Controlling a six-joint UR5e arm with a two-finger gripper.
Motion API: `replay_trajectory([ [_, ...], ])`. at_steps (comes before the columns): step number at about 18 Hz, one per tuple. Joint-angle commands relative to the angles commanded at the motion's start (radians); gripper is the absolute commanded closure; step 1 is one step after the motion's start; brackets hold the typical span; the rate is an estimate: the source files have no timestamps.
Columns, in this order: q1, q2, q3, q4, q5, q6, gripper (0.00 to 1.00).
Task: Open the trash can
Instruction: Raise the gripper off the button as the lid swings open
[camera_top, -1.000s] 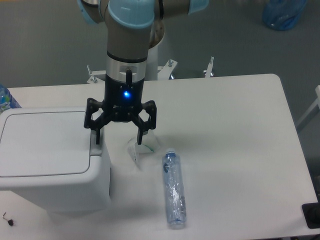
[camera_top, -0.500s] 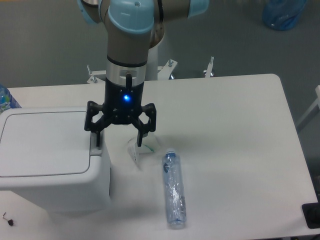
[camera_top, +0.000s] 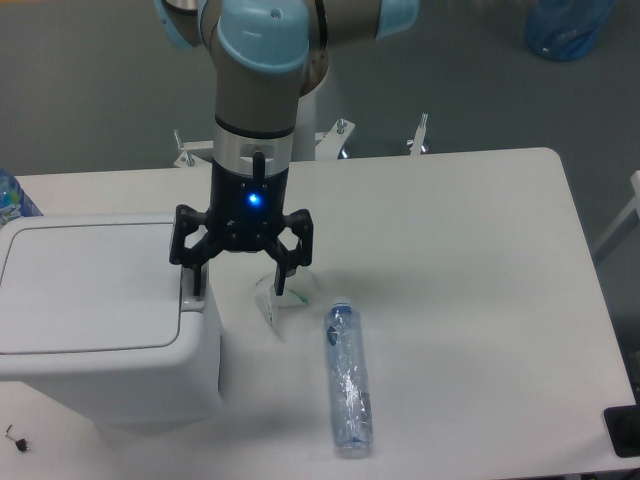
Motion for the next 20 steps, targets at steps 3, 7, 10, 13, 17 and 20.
replay_trajectory([
  [3, 0.000, -0.003, 0.000, -0.002, 0.000, -0.002, 0.00],
  [7, 0.000, -0.005, 0.002, -0.003, 0.000, -0.003, 0.00],
  [10, 0.000, -0.003, 0.005, -0.003, 0.000, -0.003, 0.00],
  [13, 0.002, 0.008, 0.035, 0.002, 0.002, 0.012, 0.00],
  [17, 0.050, 0.015, 0.124, 0.000, 0.005, 0.015, 0.00],
  [20, 0.101, 0.021, 0.182, -0.005, 0.041, 0.055, 0.00],
])
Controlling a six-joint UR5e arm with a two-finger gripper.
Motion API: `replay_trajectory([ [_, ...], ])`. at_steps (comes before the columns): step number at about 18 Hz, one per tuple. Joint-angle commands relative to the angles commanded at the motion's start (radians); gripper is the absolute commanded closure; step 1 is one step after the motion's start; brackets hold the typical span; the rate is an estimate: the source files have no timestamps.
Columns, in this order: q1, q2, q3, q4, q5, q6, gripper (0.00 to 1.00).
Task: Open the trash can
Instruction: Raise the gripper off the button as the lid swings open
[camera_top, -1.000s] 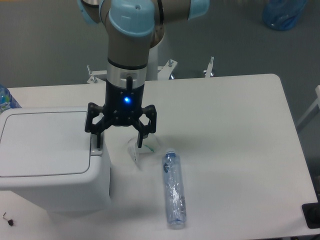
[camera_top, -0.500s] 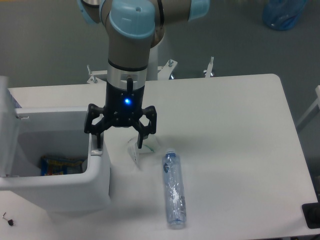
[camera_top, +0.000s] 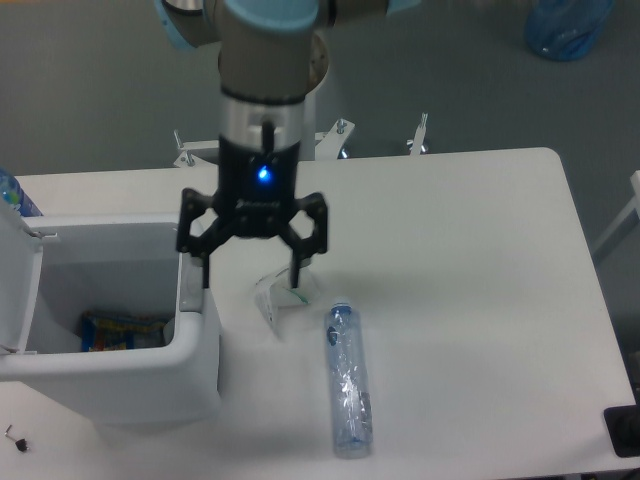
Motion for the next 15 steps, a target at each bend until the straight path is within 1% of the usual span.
replay_trajectory([
  [1, 0.015, 0.012, 0.000, 0.000, 0.049, 0.028, 0.00],
  [2, 0.026, 0.029, -0.007, -0.002, 0.101, 0.072, 0.00],
  [3, 0.035, 0.034, -0.014, -0.011, 0.138, 0.132, 0.00],
  [5, 0.043, 0.038, -0.017, -0.017, 0.157, 0.241, 0.00],
  [8, 0.078, 0.049, -0.017, -0.077, 0.183, 0.328, 0.00],
  [12, 0.101, 0.051, -0.029, -0.095, 0.220, 0.400, 0.00],
  [15, 0.126, 0.051, -0.035, -0.092, 0.221, 0.416, 0.00],
])
